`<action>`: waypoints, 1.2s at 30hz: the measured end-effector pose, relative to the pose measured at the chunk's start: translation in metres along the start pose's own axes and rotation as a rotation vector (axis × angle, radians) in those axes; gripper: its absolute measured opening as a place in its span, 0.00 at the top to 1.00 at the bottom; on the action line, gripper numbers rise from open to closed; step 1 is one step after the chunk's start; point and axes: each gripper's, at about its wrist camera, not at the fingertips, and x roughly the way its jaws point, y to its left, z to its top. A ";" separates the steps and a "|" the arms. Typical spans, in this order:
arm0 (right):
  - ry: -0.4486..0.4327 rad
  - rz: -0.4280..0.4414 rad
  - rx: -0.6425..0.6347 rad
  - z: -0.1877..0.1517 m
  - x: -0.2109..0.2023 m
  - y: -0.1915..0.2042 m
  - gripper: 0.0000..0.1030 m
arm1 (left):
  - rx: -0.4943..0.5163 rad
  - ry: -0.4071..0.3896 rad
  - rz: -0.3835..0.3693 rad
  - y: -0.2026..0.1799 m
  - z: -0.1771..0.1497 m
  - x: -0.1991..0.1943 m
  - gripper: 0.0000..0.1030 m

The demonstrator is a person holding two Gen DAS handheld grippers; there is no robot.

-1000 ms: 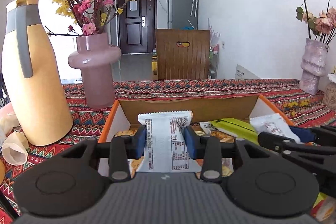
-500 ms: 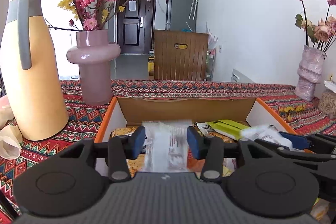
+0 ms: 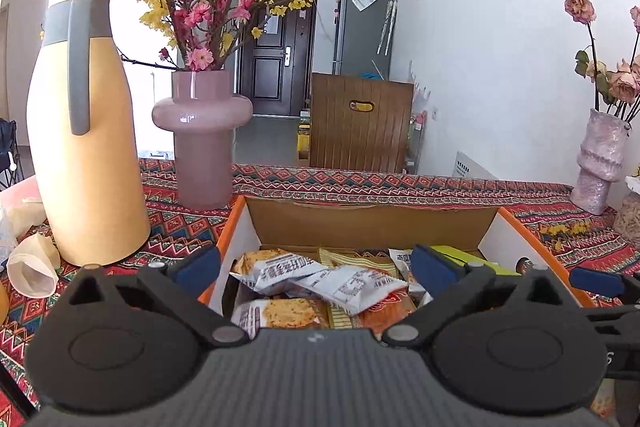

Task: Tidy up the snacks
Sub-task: 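Lower both white packets into the red box and open both tools, then move the right tool to the lime-green bar packet beside the box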

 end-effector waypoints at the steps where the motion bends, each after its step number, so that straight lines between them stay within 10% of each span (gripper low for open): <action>1: 0.000 0.001 -0.001 0.000 0.000 0.000 0.00 | -0.001 -0.001 0.001 0.000 0.000 -0.001 0.00; 19: -0.028 0.037 -0.105 0.009 -0.060 0.018 0.00 | 0.024 0.022 -0.006 -0.001 0.016 -0.061 0.00; 36: 0.271 0.043 -0.098 -0.053 -0.049 0.004 0.00 | 0.040 0.173 -0.064 0.024 -0.052 -0.048 0.00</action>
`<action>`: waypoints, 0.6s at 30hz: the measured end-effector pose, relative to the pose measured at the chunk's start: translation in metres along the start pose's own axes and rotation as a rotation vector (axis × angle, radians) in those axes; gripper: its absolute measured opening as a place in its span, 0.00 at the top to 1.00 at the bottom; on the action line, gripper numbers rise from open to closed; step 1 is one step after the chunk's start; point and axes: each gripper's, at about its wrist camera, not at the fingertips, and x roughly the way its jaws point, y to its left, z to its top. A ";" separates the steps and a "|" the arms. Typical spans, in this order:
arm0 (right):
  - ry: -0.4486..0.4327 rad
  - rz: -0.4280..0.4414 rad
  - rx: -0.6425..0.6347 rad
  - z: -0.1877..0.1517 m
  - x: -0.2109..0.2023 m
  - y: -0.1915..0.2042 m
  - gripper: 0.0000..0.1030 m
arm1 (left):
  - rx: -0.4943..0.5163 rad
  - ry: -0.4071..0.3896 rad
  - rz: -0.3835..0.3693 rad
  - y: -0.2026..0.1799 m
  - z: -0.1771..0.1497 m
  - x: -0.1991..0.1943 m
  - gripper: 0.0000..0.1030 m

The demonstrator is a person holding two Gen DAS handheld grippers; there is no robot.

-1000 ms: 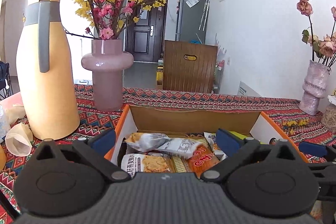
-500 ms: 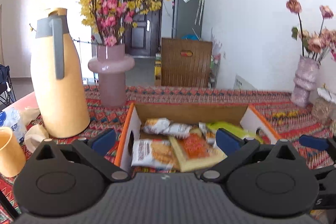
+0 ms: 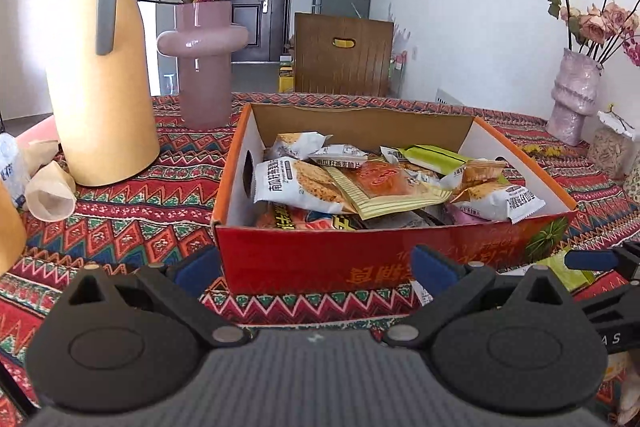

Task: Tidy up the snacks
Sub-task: 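Move the right tool to the lime-green bar packet beside the box, then grasp the lime-green bar packet with the right tool and lift it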

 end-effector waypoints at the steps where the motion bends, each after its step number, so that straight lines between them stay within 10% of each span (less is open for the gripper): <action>1: 0.003 -0.004 0.000 -0.001 0.002 0.001 0.00 | -0.004 -0.004 -0.003 0.001 -0.001 0.001 0.00; 18: 0.039 -0.201 0.118 0.016 0.032 -0.016 0.10 | -0.035 -0.012 -0.006 0.006 -0.006 0.002 0.00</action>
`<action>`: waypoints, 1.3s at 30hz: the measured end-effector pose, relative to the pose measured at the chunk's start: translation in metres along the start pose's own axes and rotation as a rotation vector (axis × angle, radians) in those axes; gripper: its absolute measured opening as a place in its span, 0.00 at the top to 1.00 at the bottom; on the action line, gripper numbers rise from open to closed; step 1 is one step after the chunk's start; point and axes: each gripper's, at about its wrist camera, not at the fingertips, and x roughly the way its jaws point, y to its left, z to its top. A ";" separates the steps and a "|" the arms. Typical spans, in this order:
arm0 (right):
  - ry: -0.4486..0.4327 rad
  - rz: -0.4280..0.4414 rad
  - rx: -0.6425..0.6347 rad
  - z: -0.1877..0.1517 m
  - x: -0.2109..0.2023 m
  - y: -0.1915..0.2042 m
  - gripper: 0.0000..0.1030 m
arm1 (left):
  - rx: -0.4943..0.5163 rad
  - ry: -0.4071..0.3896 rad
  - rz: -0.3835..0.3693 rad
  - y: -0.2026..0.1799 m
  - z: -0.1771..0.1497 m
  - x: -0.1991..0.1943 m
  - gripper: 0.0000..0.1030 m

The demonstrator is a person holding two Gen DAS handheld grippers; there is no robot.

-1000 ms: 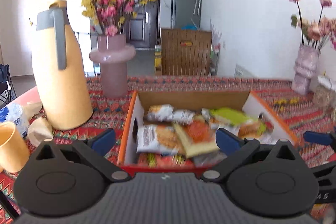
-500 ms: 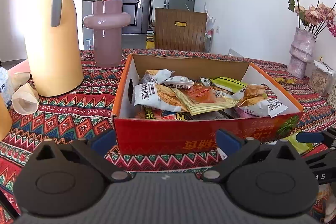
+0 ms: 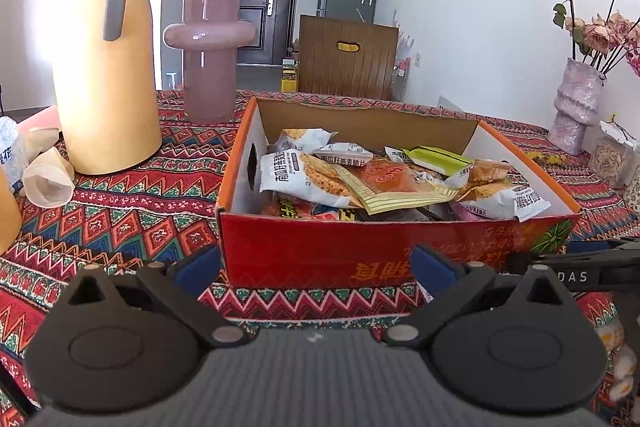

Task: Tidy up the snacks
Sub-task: 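Grasp the lime-green bar packet with the right tool and lift it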

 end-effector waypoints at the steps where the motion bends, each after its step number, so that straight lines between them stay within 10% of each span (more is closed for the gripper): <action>1: 0.000 -0.003 -0.009 0.000 0.000 0.001 0.13 | -0.004 -0.001 -0.002 0.001 0.000 0.000 0.00; 24: 0.042 -0.075 -0.011 0.001 -0.020 0.003 0.11 | -0.034 -0.004 -0.011 0.005 0.000 -0.005 0.00; 39: 0.196 -0.024 0.285 0.008 -0.013 -0.021 0.05 | -0.039 -0.020 -0.020 0.004 -0.001 -0.012 0.00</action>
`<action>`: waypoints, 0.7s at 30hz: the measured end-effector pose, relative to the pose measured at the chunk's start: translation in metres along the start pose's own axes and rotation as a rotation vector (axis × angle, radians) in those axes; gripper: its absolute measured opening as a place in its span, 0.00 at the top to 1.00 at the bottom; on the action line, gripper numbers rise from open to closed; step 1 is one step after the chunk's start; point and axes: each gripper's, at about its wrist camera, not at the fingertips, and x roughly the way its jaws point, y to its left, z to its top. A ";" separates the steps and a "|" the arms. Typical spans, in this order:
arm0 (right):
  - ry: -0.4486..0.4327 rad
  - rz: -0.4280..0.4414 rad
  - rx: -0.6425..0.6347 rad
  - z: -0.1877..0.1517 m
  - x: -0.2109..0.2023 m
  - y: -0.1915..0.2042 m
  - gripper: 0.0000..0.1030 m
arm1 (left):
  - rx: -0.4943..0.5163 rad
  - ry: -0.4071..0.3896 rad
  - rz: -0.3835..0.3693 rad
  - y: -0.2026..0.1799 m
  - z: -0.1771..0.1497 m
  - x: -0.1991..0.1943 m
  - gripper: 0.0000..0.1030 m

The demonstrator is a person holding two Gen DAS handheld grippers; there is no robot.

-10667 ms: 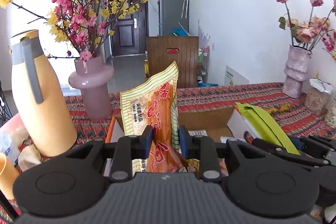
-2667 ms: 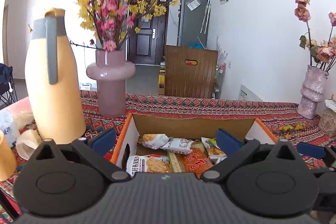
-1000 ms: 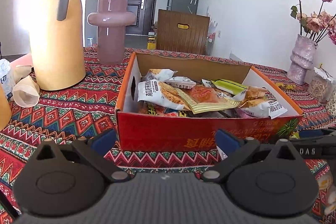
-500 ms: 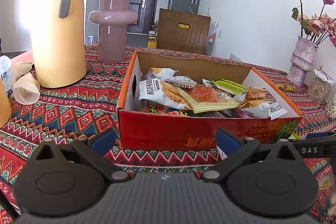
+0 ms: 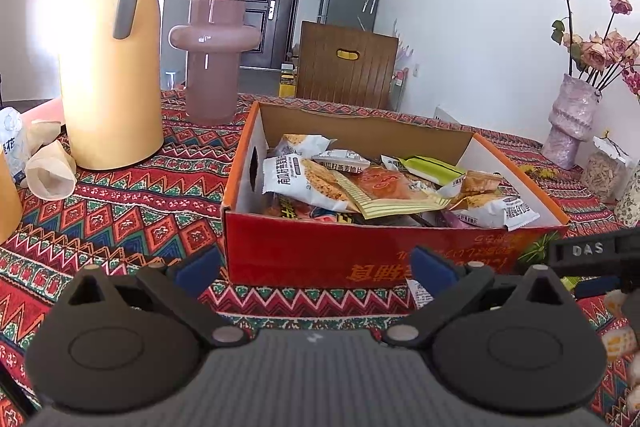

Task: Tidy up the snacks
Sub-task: 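Grasp the lime-green bar packet with the right tool and lift it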

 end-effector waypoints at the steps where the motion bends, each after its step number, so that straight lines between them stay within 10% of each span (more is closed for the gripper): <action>1: 0.003 -0.005 0.005 0.002 0.000 0.001 0.04 | 0.000 -0.001 0.000 0.000 0.000 -0.001 0.00; 12: 0.046 -0.049 0.009 -0.001 0.019 0.011 0.02 | 0.000 0.000 -0.005 -0.001 -0.001 -0.002 0.00; 21: 0.026 -0.015 -0.109 -0.011 -0.001 -0.009 0.34 | 0.003 0.006 -0.002 -0.001 -0.002 -0.002 0.00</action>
